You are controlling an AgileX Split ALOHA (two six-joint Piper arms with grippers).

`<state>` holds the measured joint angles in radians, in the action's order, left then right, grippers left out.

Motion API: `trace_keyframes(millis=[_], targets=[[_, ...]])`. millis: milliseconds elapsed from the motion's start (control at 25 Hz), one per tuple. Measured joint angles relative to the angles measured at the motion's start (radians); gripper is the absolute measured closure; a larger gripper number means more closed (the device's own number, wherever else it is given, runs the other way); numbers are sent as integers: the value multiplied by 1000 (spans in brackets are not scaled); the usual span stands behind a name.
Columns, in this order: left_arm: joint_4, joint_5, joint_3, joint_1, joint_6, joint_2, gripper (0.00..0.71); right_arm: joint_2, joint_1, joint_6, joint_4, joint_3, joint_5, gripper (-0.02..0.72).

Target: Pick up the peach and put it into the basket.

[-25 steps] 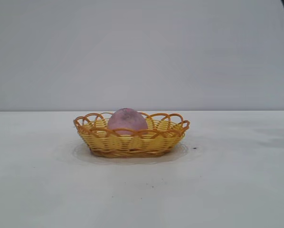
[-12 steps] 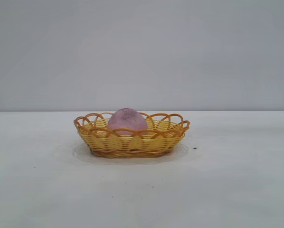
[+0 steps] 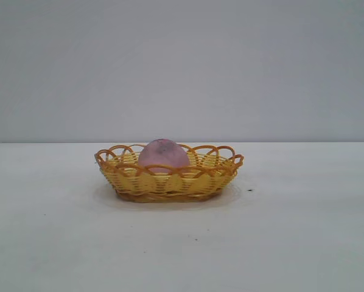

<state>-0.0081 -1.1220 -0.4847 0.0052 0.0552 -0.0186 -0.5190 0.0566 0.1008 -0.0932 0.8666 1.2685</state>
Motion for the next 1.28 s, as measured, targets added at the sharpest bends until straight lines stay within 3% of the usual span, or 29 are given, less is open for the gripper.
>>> trace_keyframes(millis=[600, 800, 1280], targets=[[0, 0, 0, 0, 0, 0, 381, 357, 0, -63, -2, -329, -16, 260], [0, 0, 0, 0, 0, 0, 381, 451, 0, -73, 0, -340, -83, 260], [0, 0, 1, 0, 0, 0, 381, 536, 0, -72, 29, -378, -123, 260]])
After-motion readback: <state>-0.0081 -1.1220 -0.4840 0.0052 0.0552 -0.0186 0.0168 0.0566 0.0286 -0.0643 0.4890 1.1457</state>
